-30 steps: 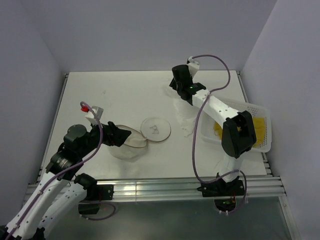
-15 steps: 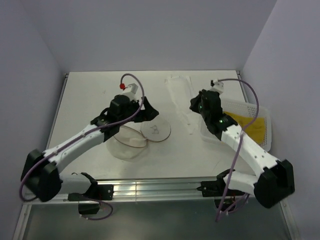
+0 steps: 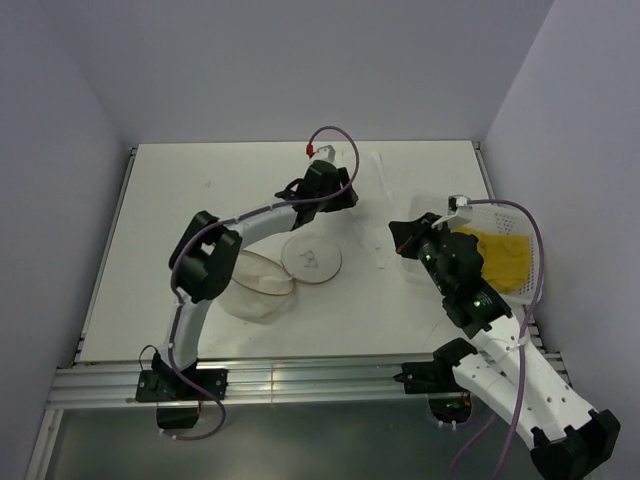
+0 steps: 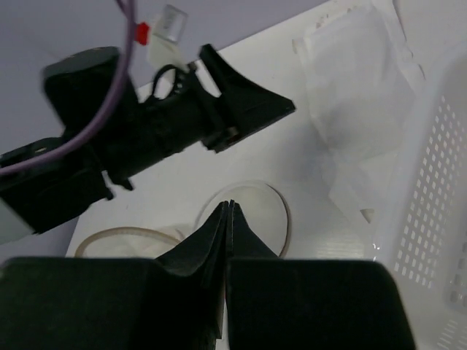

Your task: Place the bra in the laundry bag and zip it closed

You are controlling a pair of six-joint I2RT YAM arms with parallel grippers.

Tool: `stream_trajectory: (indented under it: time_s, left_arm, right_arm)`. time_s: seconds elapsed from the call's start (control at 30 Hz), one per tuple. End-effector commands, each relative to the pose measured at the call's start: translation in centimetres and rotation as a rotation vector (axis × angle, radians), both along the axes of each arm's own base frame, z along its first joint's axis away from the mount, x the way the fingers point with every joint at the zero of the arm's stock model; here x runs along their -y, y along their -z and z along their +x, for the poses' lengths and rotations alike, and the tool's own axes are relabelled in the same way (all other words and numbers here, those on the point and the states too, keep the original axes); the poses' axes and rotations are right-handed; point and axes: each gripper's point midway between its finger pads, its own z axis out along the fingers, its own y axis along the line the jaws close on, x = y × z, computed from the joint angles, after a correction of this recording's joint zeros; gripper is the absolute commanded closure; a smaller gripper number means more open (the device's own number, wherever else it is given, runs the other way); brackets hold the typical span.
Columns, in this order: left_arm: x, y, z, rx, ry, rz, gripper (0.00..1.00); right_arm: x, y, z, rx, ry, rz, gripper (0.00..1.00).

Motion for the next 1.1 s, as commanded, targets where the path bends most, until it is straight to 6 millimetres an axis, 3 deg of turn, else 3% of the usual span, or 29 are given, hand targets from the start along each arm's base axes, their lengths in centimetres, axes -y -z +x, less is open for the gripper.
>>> stream_trajectory:
  time_s: [0.0,0.03,0.07,0.13,0.2,0.23,0.27,0.4,0.5,0.63,0.67,0.73,0.77,0.83,0.87,0.9,0.93,0.97,1.03,1.07]
  left_arm:
    - [0.8,1.6,2.1,-0.003,-0.057,0.05,0.36]
    - [1.2,1.0,3.0,0.009,-0.064,0.035,0.36]
    - [1.3,3.3,3.3,-0.02,-0.071,0.065,0.36]
    - [1.8,3.5,4.2,-0.016,-0.085,0.057,0.34]
    - [2.0,5.7,4.8,-0.034,-0.09,0.073,0.34]
    - [2.3,5.0,5.6,-0.024,-0.097,0.054,0.34]
    - [2.6,6.6,5.6,-0.047,-0.087,0.061,0.34]
    - [3.4,7.5,6.5,-0.052,-0.073,0.021,0.37]
    - [3.5,7.4,6.9,-0.036,-0.075,-0.022,0.48]
    - [3.2,5.6,7.5,0.041,-0.081,-0.059,0.85]
    - [3.2,4.2,7.7,0.071,-0.082,-0.074,0.88]
    - [2.9,3.4,7.8,0.099,-0.081,-0.069,1.0]
    - [3.0,1.9,7.8,0.127,-0.077,-0.086,1.0]
    - [2.8,1.1,7.5,0.147,-0.061,-0.095,1.0]
    - [2.9,-0.6,7.3,0.17,-0.052,-0.116,1.0]
    - [2.9,-1.0,7.0,0.187,-0.04,-0.125,1.0]
    - [2.9,-1.6,6.7,0.197,-0.028,-0.136,1.0]
    - [2.9,-3.4,6.4,0.223,-0.018,-0.158,1.0]
    - [2.9,-4.5,5.7,0.247,0.005,-0.185,1.0]
    - [2.7,-6.4,5.3,0.273,0.013,-0.209,1.0]
  right_arm:
    - [0.0,-0.4,-0.7,0.036,-0.027,-0.022,1.0]
    - [0.0,-0.6,-0.9,0.042,-0.03,-0.019,1.0]
    - [-0.1,-0.4,-1.1,0.039,-0.039,-0.019,1.0]
    - [-0.1,-0.6,-1.5,0.047,-0.051,-0.01,1.0]
    - [-0.4,-0.3,-1.8,0.045,-0.07,-0.003,1.0]
    - [-0.4,-0.3,-1.9,0.046,-0.073,0.001,1.0]
    - [-0.5,-0.2,-2.0,0.043,-0.079,0.003,1.0]
    - [-0.3,-0.1,-2.0,0.046,-0.072,-0.002,1.0]
    - [-0.6,0.0,-2.0,0.049,-0.081,0.009,1.0]
    - [-0.9,0.4,-1.8,0.038,-0.09,0.011,1.0]
    - [-0.9,0.4,-1.8,0.038,-0.092,0.007,1.0]
    - [-1.0,0.3,-1.7,0.038,-0.097,0.012,1.0]
    - [-1.1,0.2,-1.7,0.042,-0.097,0.013,1.0]
    - [-1.1,0.1,-1.6,0.047,-0.098,0.022,1.0]
    - [-1.1,0.2,-1.6,0.045,-0.097,0.02,1.0]
    - [-1.2,0.2,-1.5,0.042,-0.096,0.022,1.0]
    - [-1.3,0.4,-1.2,0.035,-0.096,0.024,0.95]
    - [-1.6,0.6,-1.1,0.028,-0.105,0.029,0.91]
    - [-2.4,0.2,-0.5,0.034,-0.12,0.06,0.8]
    - [-2.6,0.1,-0.2,0.032,-0.124,0.067,0.76]
